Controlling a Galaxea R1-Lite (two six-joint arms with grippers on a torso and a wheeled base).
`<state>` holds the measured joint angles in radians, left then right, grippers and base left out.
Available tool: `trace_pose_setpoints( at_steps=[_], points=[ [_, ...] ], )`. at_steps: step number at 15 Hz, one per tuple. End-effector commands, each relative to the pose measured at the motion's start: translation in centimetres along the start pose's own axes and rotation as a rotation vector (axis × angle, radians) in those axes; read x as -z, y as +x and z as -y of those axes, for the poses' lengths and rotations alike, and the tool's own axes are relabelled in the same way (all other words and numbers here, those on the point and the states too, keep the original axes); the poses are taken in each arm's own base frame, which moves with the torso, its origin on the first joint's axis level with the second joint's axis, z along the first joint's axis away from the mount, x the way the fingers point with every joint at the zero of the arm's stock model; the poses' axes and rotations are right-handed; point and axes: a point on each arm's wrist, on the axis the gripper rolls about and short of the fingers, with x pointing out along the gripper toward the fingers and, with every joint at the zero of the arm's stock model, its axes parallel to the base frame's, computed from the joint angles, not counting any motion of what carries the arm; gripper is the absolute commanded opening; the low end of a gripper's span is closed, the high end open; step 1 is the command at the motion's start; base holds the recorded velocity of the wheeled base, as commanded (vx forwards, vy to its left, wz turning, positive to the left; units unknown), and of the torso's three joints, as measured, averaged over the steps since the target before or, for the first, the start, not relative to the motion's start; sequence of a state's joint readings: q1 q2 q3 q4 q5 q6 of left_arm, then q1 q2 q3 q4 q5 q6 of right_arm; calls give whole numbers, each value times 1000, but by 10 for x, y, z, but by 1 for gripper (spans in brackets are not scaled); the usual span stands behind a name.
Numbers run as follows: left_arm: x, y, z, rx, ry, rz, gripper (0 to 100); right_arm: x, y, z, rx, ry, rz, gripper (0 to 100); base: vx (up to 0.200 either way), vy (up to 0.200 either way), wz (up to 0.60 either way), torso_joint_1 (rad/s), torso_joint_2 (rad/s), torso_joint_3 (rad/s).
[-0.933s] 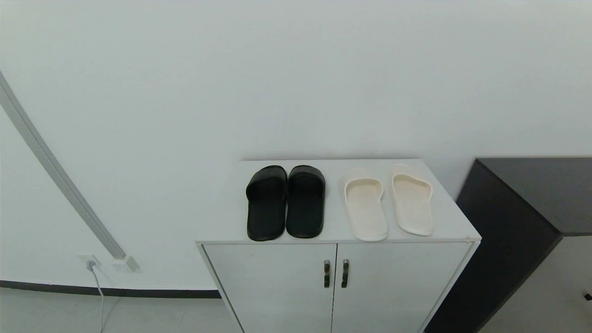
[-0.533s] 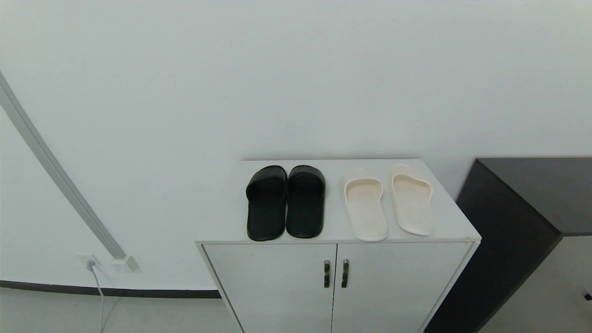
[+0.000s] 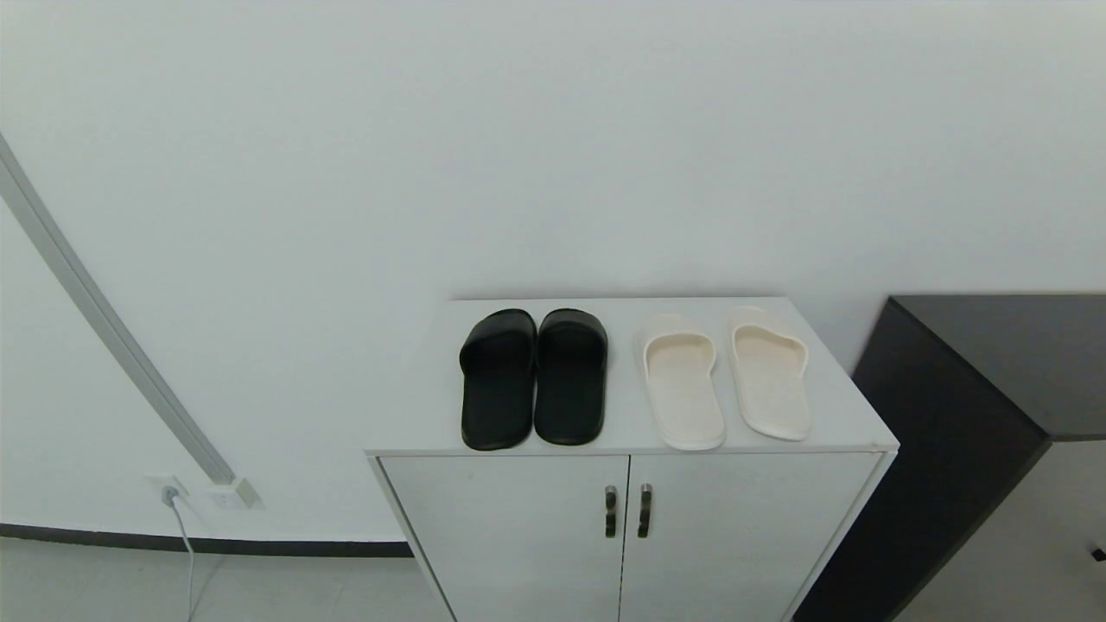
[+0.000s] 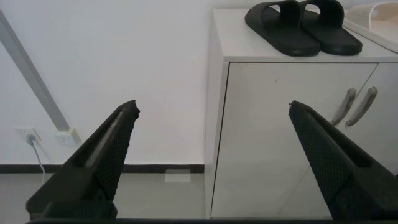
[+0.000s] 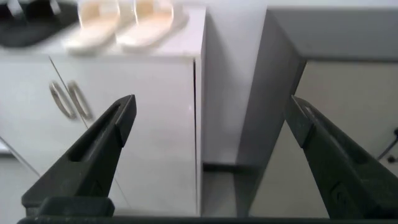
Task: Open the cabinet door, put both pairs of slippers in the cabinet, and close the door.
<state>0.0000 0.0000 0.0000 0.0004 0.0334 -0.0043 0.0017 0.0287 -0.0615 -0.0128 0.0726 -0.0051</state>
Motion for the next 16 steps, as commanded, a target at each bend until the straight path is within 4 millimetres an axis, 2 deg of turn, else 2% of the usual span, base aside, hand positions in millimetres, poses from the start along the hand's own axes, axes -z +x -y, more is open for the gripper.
trace_pose_setpoints(
  at_steps=[1, 3, 6, 7, 9, 11, 13, 16],
  points=[
    [0, 0, 0, 0, 0, -1, 100, -73, 18, 2, -27, 108, -59, 100, 0, 0, 0, 0, 0, 0],
    [0, 0, 0, 0, 0, 0, 100, -60, 48, 2, -94, 34, -243, 100, 0, 0, 0, 0, 0, 0],
    [0, 0, 0, 1, 1, -1, 100, -67, 97, -3, -185, 57, -293, 100, 0, 0, 0, 0, 0, 0],
    [0, 0, 0, 1, 15, -1, 100, -70, 127, -12, -236, 50, -307, 100, 0, 0, 0, 0, 0, 0],
    [0, 0, 0, 1, 20, 0, 100, -74, 165, -32, -261, 28, -280, 100, 0, 0, 0, 0, 0, 0],
    [0, 0, 0, 1, 20, -1, 100, -82, 184, -54, -264, 45, -254, 100, 0, 0, 0, 0, 0, 0],
    [0, 0, 0, 1, 20, 0, 100, -91, 208, -92, -236, 65, -256, 100, 0, 0, 0, 0, 0, 0],
    [0, 0, 0, 3, 20, -1, 100, -91, 240, -122, -166, 66, -267, 100, 0, 0, 0, 0, 0, 0]
  ],
)
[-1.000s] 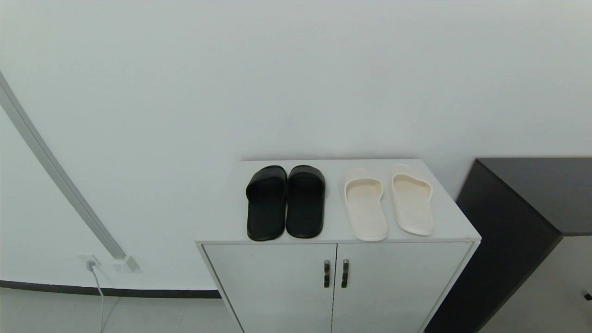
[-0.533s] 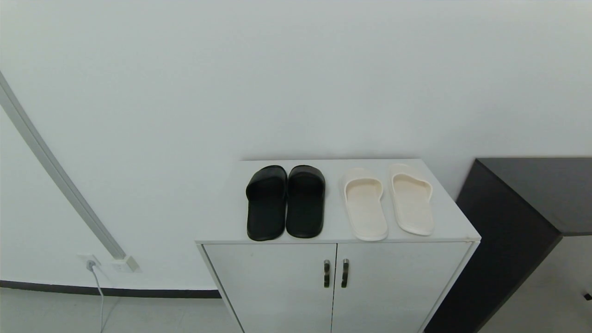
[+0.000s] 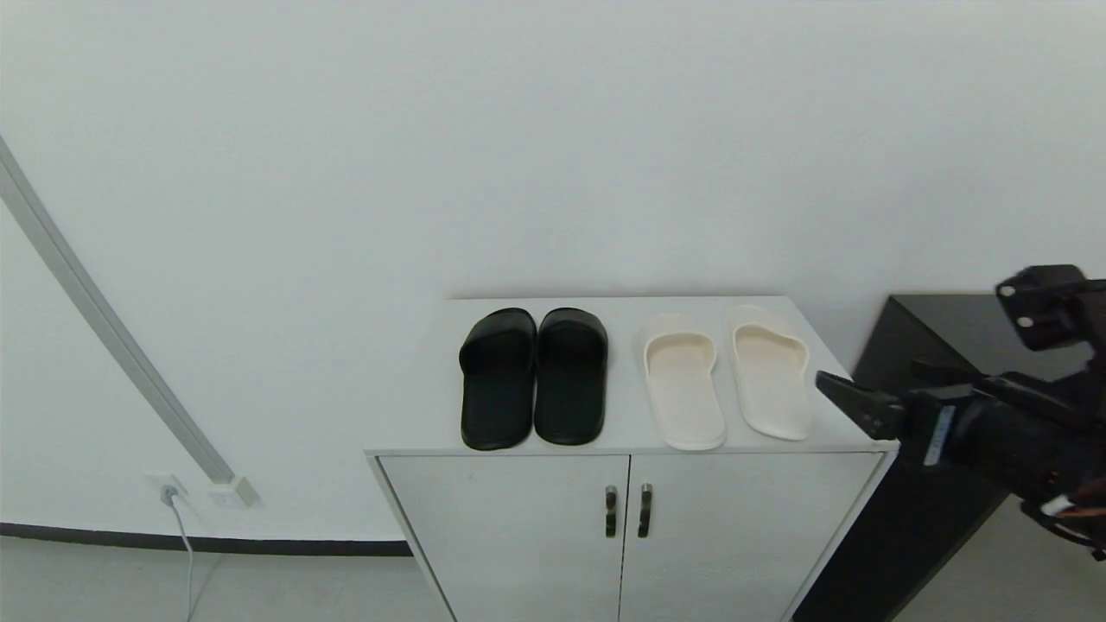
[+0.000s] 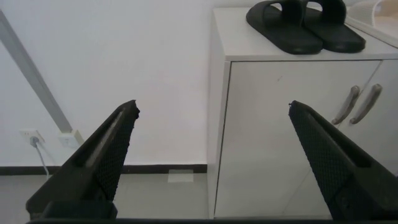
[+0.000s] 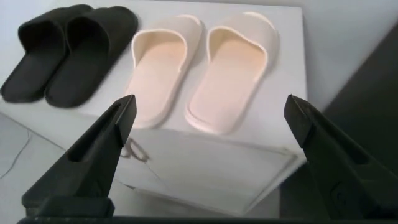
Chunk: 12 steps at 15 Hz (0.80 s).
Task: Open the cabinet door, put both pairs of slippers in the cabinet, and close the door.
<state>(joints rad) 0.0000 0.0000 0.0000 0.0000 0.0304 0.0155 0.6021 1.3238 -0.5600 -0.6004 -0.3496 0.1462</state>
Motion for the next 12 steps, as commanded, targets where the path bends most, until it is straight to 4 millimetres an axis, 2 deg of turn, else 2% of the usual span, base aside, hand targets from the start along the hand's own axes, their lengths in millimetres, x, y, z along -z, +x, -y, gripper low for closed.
trace_pose_setpoints(
  at_steps=[1, 3, 4, 7, 12],
  points=[
    [0, 0, 0, 0, 0, -2, 100, 8, 48, -28, 20, -8, -65, 100, 0, 0, 0, 0, 0, 0],
    [0, 0, 0, 0, 0, -2, 100, 9, 63, -33, 64, -2, -65, 100, 0, 0, 0, 0, 0, 0],
    [0, 0, 0, 0, 0, -2, 100, 12, 79, -39, 118, -6, -67, 100, 0, 0, 0, 0, 0, 0],
    [0, 0, 0, 0, -2, -2, 100, 22, 104, -45, 167, 26, -87, 100, 0, 0, 0, 0, 0, 0],
    [0, 0, 0, 0, -3, -2, 100, 32, 135, -55, 207, 37, -73, 100, 0, 0, 0, 0, 0, 0]
  ],
)
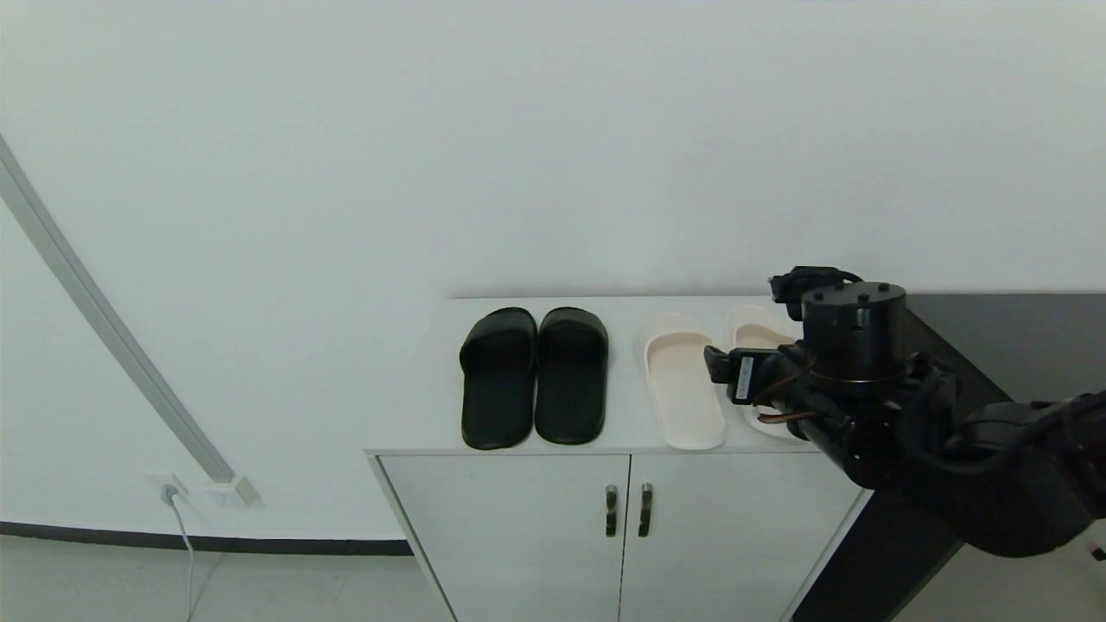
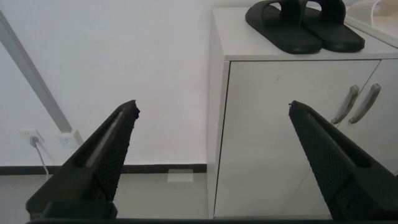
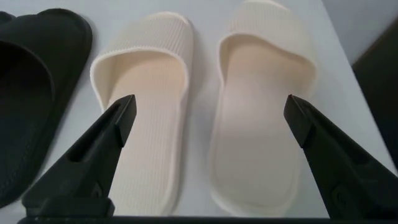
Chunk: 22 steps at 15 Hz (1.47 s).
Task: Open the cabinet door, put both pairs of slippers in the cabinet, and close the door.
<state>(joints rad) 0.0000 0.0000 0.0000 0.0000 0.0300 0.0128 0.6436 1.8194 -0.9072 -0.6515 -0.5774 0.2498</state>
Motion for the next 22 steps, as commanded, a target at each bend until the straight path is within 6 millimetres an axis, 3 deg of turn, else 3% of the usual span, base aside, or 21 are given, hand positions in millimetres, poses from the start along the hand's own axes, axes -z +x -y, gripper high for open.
trace_pose_setpoints(
  at_steps=[1, 11, 22],
  points=[
    [0, 0, 0, -1, 0, 0, 100, 18, 21, -8, 7, -15, -15, 100, 0, 0, 0, 0, 0, 0],
    [0, 0, 0, -2, -5, 0, 100, 31, 76, -15, 33, -54, 39, 100, 0, 0, 0, 0, 0, 0],
    [0, 0, 0, -2, -8, 0, 100, 18, 118, 0, 31, -80, 84, 100, 0, 0, 0, 0, 0, 0]
  ],
)
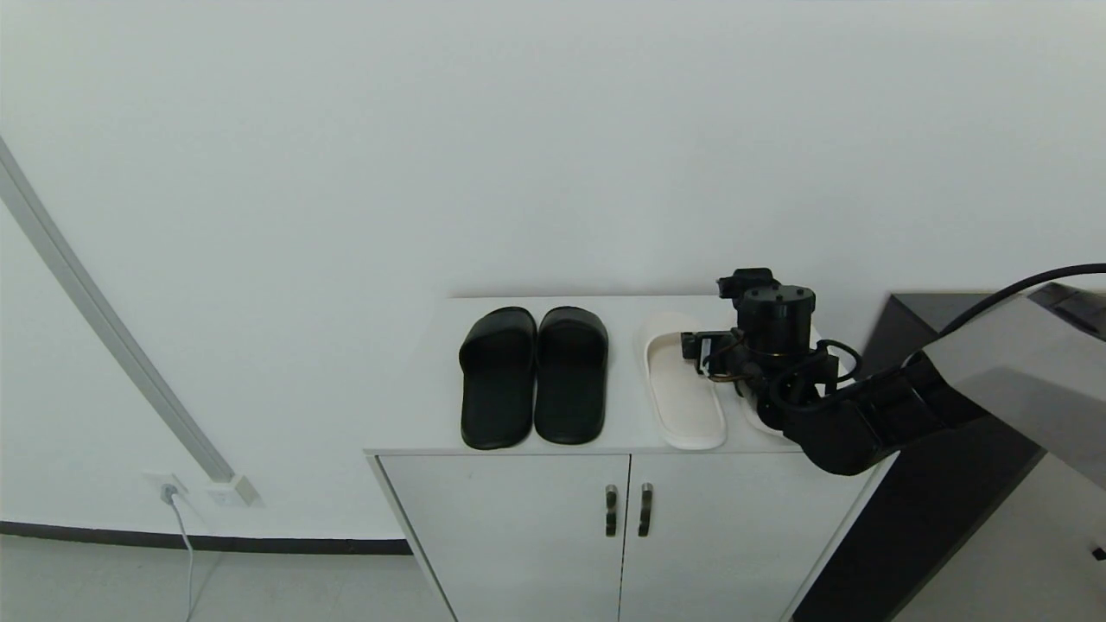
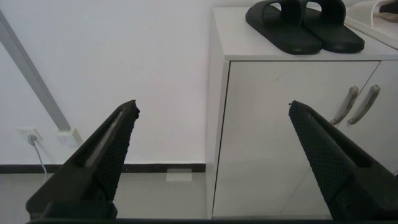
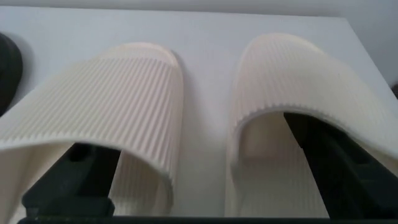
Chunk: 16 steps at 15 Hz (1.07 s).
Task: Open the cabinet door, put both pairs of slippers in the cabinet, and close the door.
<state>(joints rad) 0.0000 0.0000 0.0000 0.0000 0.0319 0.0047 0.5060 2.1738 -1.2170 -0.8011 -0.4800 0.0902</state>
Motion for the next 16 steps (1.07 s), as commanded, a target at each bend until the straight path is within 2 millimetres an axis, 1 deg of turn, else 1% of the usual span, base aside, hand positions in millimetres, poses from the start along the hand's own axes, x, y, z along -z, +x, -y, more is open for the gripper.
trace_pose_setpoints(
  at_steps=[1, 2, 3, 8, 11, 13, 14, 15, 16],
  points=[
    [0, 0, 0, 0, 0, -2, 100, 0, 7, 1, -5, 5, 5, 100, 0, 0, 0, 0, 0, 0],
    [0, 0, 0, 0, 0, -2, 100, 1, 9, 1, -2, 4, 2, 100, 0, 0, 0, 0, 0, 0],
    [0, 0, 0, 0, 0, 0, 100, 2, 10, 1, -2, 3, 1, 0, 0, 0, 0, 0, 0, 0],
    [0, 0, 0, 0, 0, 0, 100, 2, 9, -1, -7, 2, 2, 0, 0, 0, 0, 0, 0, 0],
    [0, 0, 0, 0, 0, 0, 100, -9, -1, -5, -22, 5, 24, 0, 0, 0, 0, 0, 0, 0],
    [0, 0, 0, 0, -2, 0, 100, -22, -21, -5, -44, -15, 39, 0, 0, 0, 0, 0, 0, 0],
    [0, 0, 0, 0, -2, 0, 100, -23, -24, -5, -47, -17, 39, 0, 0, 0, 0, 0, 0, 0],
    [0, 0, 0, 0, -5, -2, 100, -29, -47, -5, -78, -20, 41, 0, 0, 0, 0, 0, 0, 0],
    [0, 0, 0, 0, -5, 0, 100, -32, -62, -6, -116, -23, 37, 0, 0, 0, 0, 0, 0, 0]
  ],
)
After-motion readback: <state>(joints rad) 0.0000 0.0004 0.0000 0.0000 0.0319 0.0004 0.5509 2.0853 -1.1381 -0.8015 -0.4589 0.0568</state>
